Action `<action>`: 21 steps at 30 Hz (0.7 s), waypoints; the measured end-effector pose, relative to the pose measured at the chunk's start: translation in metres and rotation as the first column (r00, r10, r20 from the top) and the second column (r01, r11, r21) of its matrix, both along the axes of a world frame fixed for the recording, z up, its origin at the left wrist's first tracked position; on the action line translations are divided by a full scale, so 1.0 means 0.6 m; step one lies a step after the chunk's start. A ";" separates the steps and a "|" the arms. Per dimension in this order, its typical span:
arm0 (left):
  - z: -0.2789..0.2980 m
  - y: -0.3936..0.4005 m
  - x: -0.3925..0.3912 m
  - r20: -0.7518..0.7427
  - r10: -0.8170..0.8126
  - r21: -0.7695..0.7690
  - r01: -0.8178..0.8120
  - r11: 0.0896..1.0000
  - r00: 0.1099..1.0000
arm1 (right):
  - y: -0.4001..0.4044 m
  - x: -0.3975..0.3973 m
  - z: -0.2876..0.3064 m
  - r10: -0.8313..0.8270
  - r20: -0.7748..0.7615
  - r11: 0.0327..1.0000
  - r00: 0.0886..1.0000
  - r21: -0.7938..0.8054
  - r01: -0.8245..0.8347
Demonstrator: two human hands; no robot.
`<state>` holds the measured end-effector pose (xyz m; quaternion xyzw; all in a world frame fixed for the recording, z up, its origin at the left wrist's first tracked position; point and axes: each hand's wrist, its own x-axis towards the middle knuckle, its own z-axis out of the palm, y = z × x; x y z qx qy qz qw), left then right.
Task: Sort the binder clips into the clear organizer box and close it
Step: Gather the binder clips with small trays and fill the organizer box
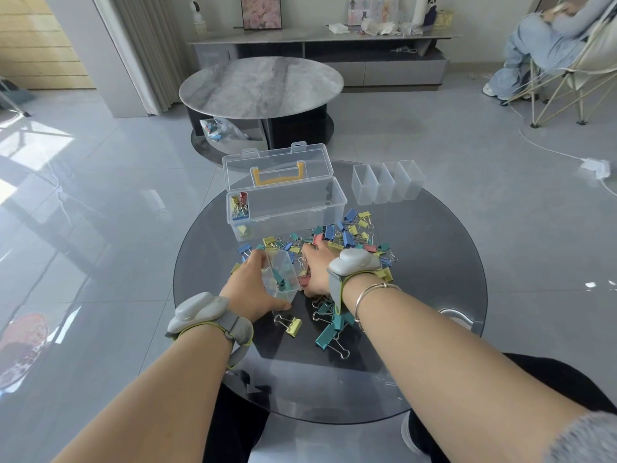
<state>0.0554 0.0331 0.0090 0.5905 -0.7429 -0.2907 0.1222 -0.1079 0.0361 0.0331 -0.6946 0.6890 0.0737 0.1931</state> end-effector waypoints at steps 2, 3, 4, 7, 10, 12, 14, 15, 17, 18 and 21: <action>-0.001 -0.001 0.000 0.002 -0.002 0.002 0.002 1.000 1.000 | 0.001 0.002 0.005 -0.009 0.006 1.000 1.000 0.019 0.009; -0.001 -0.001 0.000 0.003 -0.002 0.002 0.002 1.000 1.000 | 0.001 0.001 0.007 -0.004 0.009 1.000 1.000 0.021 0.003; -0.001 -0.001 0.001 0.003 -0.001 0.004 0.001 1.000 1.000 | -0.001 0.000 0.007 -0.005 -0.003 0.999 1.000 0.033 0.005; -0.003 -0.002 0.002 0.003 -0.001 0.009 0.001 1.000 1.000 | -0.003 0.000 0.006 -0.006 -0.015 1.000 1.000 0.020 0.006; -0.004 -0.002 0.001 0.003 0.001 0.016 -0.001 1.000 1.000 | 0.000 -0.002 0.001 0.009 -0.024 1.000 1.000 -0.019 -0.010; -0.005 -0.003 0.001 0.001 0.003 0.021 -0.003 1.000 1.000 | 0.000 -0.002 -0.001 0.073 -0.121 0.997 0.990 -0.026 -0.077; -0.005 -0.004 0.001 0.000 0.002 0.025 -0.002 1.000 1.000 | 0.002 -0.002 -0.001 0.132 -0.186 0.991 0.974 0.018 -0.131; -0.006 -0.004 0.001 -0.001 0.000 0.024 0.000 1.000 1.000 | -0.001 -0.002 0.002 0.109 -0.158 0.994 0.981 -0.004 -0.111; -0.007 -0.004 0.001 -0.003 -0.002 0.021 0.002 1.000 1.000 | 0.000 -0.002 0.001 0.075 -0.140 0.997 0.987 0.024 -0.073; -0.006 -0.004 0.001 -0.004 -0.002 0.020 0.002 1.000 1.000 | 0.000 -0.005 0.005 0.025 -0.110 1.000 0.994 0.012 -0.023; -0.007 -0.004 0.000 -0.007 0.000 0.023 0.000 1.000 1.000 | -0.005 -0.012 0.010 -0.109 0.024 0.994 0.994 -0.020 0.110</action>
